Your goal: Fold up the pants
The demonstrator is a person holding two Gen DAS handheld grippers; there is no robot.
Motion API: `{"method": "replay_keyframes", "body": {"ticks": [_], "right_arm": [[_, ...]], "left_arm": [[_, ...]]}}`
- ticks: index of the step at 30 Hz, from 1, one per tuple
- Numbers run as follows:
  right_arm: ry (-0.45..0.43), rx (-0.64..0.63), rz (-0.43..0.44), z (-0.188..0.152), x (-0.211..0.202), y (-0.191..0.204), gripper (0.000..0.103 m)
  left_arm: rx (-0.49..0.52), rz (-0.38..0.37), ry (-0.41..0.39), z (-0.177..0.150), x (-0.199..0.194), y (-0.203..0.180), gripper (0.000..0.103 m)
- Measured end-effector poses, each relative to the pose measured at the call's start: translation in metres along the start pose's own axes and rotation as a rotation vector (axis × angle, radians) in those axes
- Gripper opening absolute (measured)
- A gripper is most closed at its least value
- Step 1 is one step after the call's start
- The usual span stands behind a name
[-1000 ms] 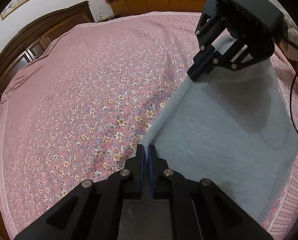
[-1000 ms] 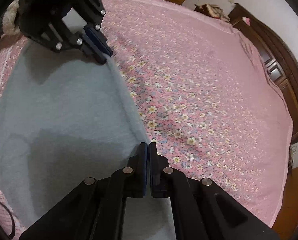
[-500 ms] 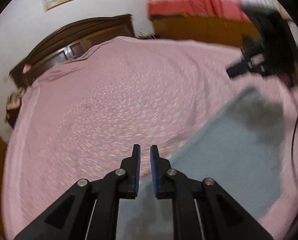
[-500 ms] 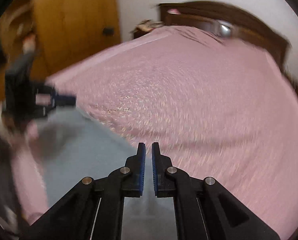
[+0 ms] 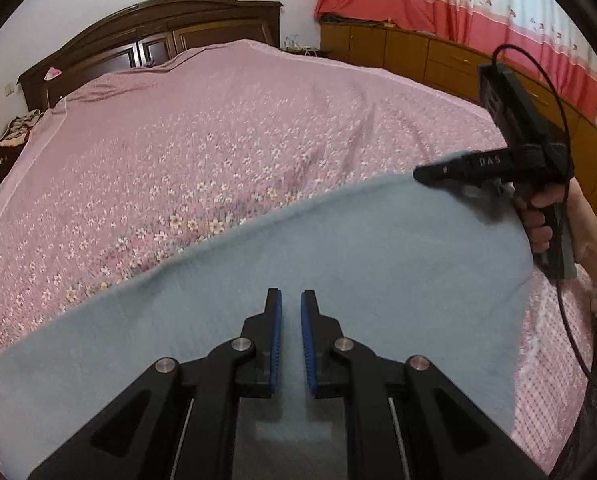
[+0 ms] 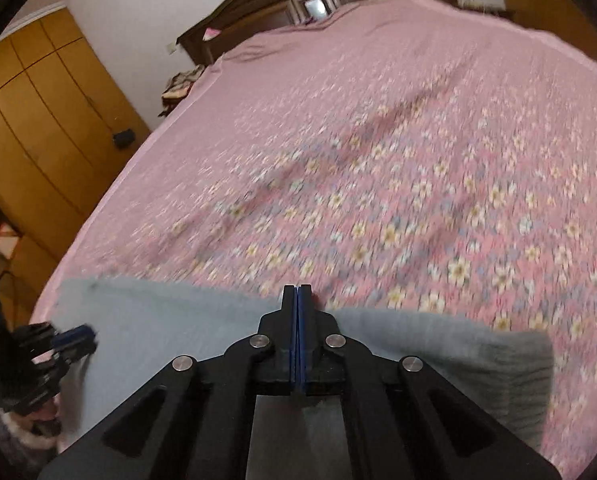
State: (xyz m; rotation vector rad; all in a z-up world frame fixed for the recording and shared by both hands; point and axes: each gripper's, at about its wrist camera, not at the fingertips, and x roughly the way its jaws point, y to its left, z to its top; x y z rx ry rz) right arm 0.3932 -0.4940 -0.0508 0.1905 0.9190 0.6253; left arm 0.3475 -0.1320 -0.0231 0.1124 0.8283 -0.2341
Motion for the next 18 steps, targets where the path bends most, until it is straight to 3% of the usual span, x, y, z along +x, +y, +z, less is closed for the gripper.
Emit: {"method": "replay_keyframes", "body": {"ticks": [6, 9, 12, 13, 15, 18], "right_arm": [[-0.077, -0.023, 0.031, -0.007, -0.046, 0.006, 0.002], [-0.111, -0.072, -0.049, -0.014, -0.071, 0.001, 0.002], [-0.067, 0.03, -0.071, -0.02, -0.065, -0.036, 0.002], [-0.026, 0.092, -0.08, -0.023, -0.057, -0.053, 0.0], [-0.015, 0.202, 0.027, -0.027, -0.053, -0.079, 0.0], [-0.06, 0.167, 0.017, -0.021, -0.067, -0.075, 0.0]], "left_arm": [[0.014, -0.006, -0.01, 0.007, 0.002, -0.014, 0.01], [0.039, -0.026, -0.026, 0.024, 0.005, -0.029, 0.01], [0.069, -0.058, -0.046, 0.046, 0.016, -0.048, 0.01], [0.085, -0.077, -0.039, 0.058, 0.026, -0.059, 0.01], [0.099, -0.102, -0.014, 0.075, 0.049, -0.074, 0.01], [0.133, -0.003, 0.091, 0.085, 0.101, -0.082, 0.012]]}}
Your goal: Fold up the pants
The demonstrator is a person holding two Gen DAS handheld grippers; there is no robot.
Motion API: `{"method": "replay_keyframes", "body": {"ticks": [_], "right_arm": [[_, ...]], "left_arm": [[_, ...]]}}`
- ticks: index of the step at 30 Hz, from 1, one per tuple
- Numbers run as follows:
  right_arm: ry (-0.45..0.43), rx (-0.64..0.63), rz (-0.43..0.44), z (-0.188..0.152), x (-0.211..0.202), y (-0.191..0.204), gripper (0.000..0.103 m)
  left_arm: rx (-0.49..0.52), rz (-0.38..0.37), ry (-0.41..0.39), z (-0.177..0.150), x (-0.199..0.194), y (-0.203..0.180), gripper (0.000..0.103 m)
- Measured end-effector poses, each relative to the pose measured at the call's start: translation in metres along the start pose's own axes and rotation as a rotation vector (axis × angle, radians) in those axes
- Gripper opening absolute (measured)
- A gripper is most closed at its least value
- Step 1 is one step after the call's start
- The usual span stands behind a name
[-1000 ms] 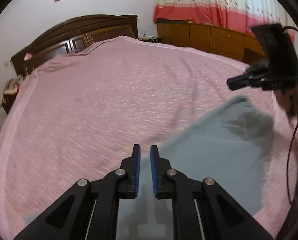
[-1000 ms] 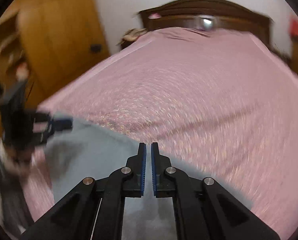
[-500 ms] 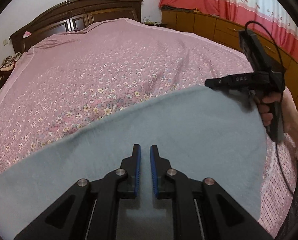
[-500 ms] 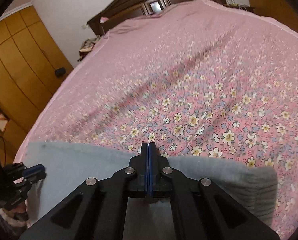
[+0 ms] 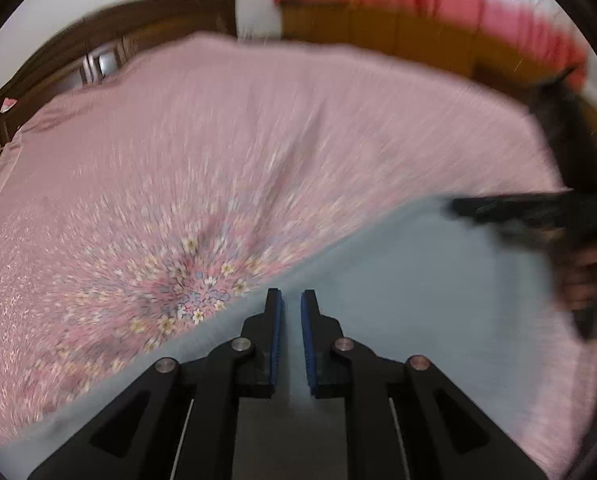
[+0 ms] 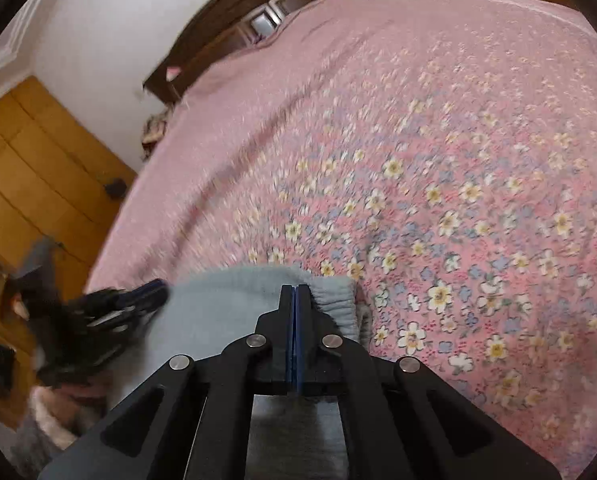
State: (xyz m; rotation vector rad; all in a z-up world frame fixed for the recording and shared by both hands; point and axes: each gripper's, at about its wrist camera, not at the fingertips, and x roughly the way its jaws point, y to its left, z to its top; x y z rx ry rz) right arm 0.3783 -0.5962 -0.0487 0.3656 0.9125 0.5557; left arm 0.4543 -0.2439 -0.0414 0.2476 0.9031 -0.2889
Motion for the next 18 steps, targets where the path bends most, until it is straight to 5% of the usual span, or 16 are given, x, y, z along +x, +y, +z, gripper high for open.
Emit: {"method": "replay_keyframes", "body": {"ticks": [3, 7, 10, 12, 15, 18], "right_arm": [[-0.038, -0.15, -0.044, -0.006, -0.017, 0.022, 0.004], [-0.033, -0.179, 0.024, -0.02, -0.04, 0.017, 0.004], [-0.072, -0.081, 0.029, -0.039, -0.07, -0.01, 0.014], [-0.051, 0.061, 0.124, -0.059, -0.082, -0.04, 0.036], [-0.04, 0.146, 0.164, -0.087, -0.094, -0.053, 0.038], [-0.023, 0.181, 0.148, -0.095, -0.096, -0.05, 0.04]], "left_arm": [[-0.053, 0.056, -0.015, 0.008, 0.011, 0.01, 0.012], [-0.078, 0.04, -0.066, 0.009, -0.013, 0.003, 0.011], [-0.014, -0.044, -0.106, 0.01, -0.036, -0.03, 0.011], [0.063, -0.099, -0.122, 0.016, -0.045, -0.063, 0.011], [0.133, -0.194, -0.121, 0.036, -0.043, -0.104, 0.012], [0.144, -0.198, -0.064, 0.06, -0.013, -0.135, 0.011]]}}
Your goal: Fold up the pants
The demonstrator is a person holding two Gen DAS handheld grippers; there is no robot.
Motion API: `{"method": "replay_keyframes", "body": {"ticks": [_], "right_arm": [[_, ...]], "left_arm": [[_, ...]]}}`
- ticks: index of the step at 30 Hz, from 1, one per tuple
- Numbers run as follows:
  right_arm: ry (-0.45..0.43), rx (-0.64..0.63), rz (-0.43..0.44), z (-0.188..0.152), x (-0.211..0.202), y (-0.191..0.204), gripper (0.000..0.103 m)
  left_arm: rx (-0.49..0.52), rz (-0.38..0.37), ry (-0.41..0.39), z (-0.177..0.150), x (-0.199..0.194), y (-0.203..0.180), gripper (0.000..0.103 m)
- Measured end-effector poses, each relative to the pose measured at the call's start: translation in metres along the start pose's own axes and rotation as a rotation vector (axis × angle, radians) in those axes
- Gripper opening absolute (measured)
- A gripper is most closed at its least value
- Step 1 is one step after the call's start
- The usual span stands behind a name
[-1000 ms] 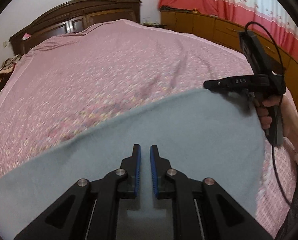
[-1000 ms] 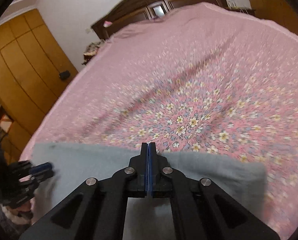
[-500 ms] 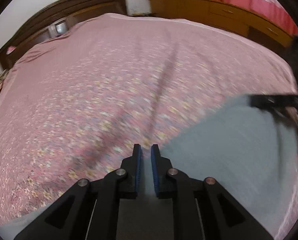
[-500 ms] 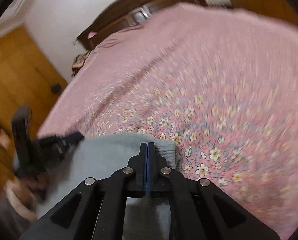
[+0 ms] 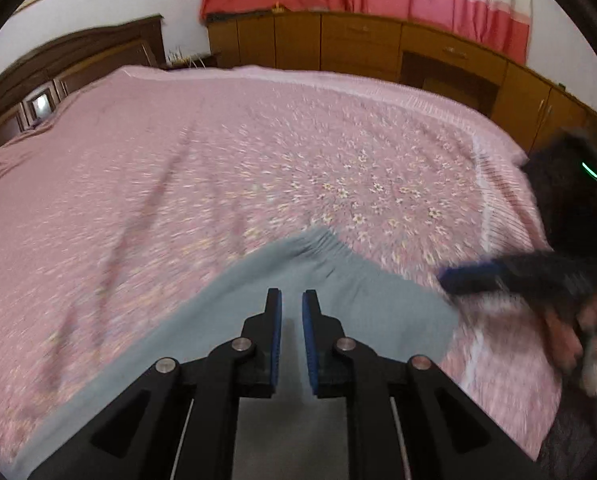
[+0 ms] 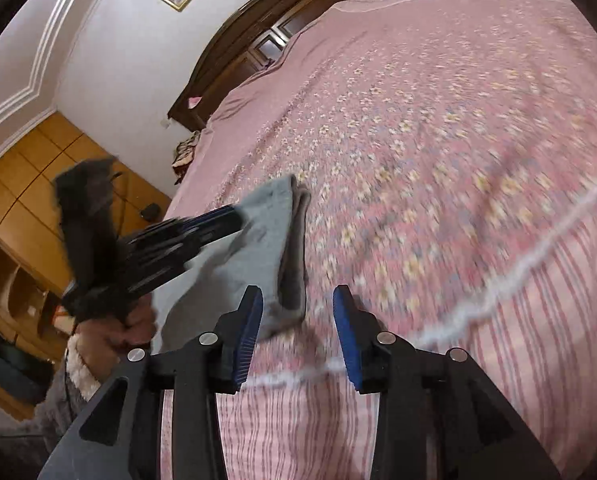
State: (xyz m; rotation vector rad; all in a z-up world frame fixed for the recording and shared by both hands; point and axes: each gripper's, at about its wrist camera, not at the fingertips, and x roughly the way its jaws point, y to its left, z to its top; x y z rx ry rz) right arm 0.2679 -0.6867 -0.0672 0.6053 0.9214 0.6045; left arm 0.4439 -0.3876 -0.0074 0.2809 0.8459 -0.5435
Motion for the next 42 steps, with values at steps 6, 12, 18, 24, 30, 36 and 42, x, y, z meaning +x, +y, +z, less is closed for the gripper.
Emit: {"method": "replay_keyframes", "body": {"ticks": [6, 12, 18, 24, 30, 36, 42], "right_arm": [[0.048, 0.076, 0.051, 0.0, 0.032, 0.003, 0.049], [-0.04, 0.089, -0.147, 0.015, 0.081, 0.037, 0.033], [0.031, -0.154, -0.357, 0.012, 0.079, 0.072, 0.018], [-0.016, -0.012, -0.277, 0.006, 0.045, 0.032, 0.004], [-0.077, 0.096, -0.035, 0.013, 0.032, 0.018, 0.008], [-0.077, 0.01, -0.077, 0.039, 0.066, 0.047, 0.008], [-0.102, 0.049, -0.083, 0.063, 0.086, 0.039, 0.008]], "left_arm": [[-0.058, 0.075, 0.036, -0.002, 0.032, -0.006, 0.012], [-0.106, 0.076, 0.007, -0.015, 0.03, 0.003, 0.012], [-0.058, 0.201, 0.064, -0.011, 0.034, -0.005, 0.011], [-0.126, 0.253, 0.103, -0.003, 0.049, 0.029, 0.01], [-0.063, 0.205, -0.001, -0.005, 0.012, 0.013, 0.01], [-0.019, 0.17, 0.044, 0.003, 0.03, -0.01, 0.01], [-0.208, 0.048, 0.045, 0.008, 0.047, 0.018, 0.002]]}}
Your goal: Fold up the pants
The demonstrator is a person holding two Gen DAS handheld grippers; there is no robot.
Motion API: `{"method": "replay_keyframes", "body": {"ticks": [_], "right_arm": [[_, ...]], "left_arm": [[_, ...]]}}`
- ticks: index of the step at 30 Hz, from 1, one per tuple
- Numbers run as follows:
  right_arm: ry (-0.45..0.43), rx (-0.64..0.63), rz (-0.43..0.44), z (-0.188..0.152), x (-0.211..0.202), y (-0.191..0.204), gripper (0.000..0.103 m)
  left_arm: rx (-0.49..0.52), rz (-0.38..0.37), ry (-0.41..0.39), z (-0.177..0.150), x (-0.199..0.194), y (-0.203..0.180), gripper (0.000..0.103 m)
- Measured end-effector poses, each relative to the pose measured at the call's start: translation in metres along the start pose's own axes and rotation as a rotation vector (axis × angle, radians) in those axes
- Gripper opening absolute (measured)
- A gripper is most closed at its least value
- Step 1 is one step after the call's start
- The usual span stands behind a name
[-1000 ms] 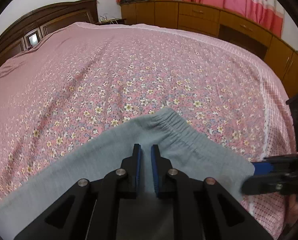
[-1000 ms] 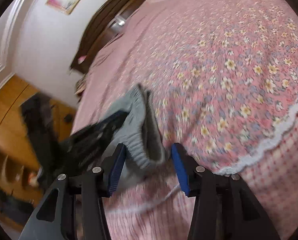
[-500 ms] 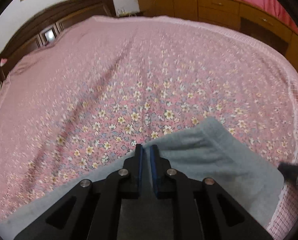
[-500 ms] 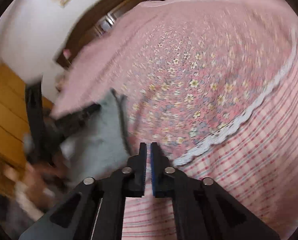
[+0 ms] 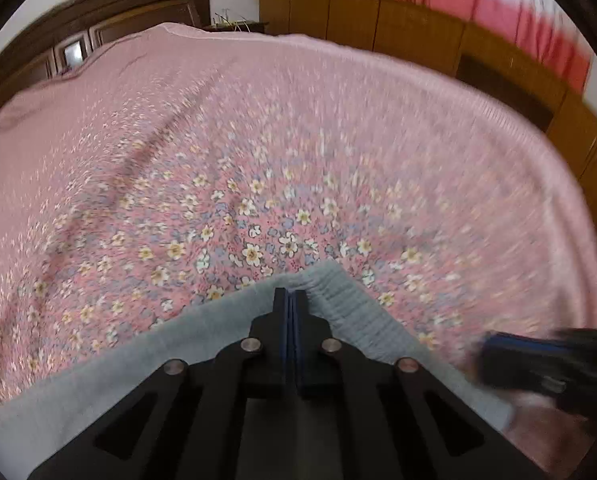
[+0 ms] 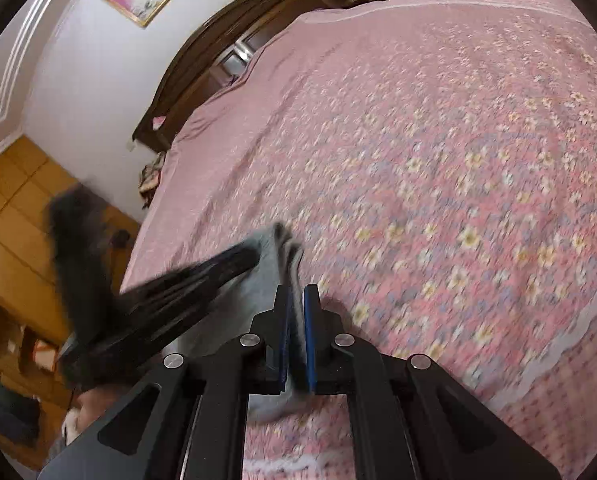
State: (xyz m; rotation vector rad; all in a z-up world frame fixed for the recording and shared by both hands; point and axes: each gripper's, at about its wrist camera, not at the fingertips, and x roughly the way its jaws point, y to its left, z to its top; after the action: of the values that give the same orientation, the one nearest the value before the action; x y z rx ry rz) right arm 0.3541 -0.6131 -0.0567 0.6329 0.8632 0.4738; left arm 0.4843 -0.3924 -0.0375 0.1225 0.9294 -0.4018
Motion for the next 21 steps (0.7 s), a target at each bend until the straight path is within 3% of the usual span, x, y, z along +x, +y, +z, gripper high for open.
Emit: {"method": "replay_keyframes", "body": {"ticks": [1, 4, 6, 9, 12, 14, 16, 19, 21], "right_arm": [[-0.019, 0.001, 0.018, 0.002, -0.001, 0.004, 0.008], [-0.048, -0.06, 0.128, -0.004, 0.005, 0.044, 0.008], [0.006, -0.122, 0.222, -0.022, 0.022, 0.08, 0.008], [0.1, -0.208, 0.121, -0.057, 0.051, 0.123, 0.005], [0.209, -0.112, -0.073, -0.081, 0.077, 0.098, 0.001], [0.21, 0.047, 0.042, -0.084, 0.077, 0.066, 0.0], [0.159, 0.094, 0.12, -0.075, 0.071, 0.062, 0.002], [0.008, -0.029, 0.14, -0.055, 0.053, 0.077, 0.002], [0.056, -0.064, 0.106, -0.049, 0.07, 0.079, 0.002]], "left_arm": [[-0.018, -0.025, -0.014, -0.003, -0.015, 0.007, 0.004], [-0.018, -0.01, -0.049, -0.021, -0.059, 0.022, 0.021], [-0.002, 0.001, -0.086, -0.043, -0.099, 0.042, 0.031], [-0.061, 0.045, -0.093, -0.07, -0.134, 0.071, 0.031], [-0.103, 0.059, -0.045, -0.098, -0.142, 0.093, 0.03], [-0.113, 0.102, -0.013, -0.119, -0.14, 0.099, 0.03], [-0.14, 0.098, -0.01, -0.141, -0.141, 0.105, 0.03], [-0.151, 0.111, 0.006, -0.162, -0.133, 0.109, 0.03], [-0.162, 0.114, -0.015, -0.17, -0.142, 0.105, 0.03]]}}
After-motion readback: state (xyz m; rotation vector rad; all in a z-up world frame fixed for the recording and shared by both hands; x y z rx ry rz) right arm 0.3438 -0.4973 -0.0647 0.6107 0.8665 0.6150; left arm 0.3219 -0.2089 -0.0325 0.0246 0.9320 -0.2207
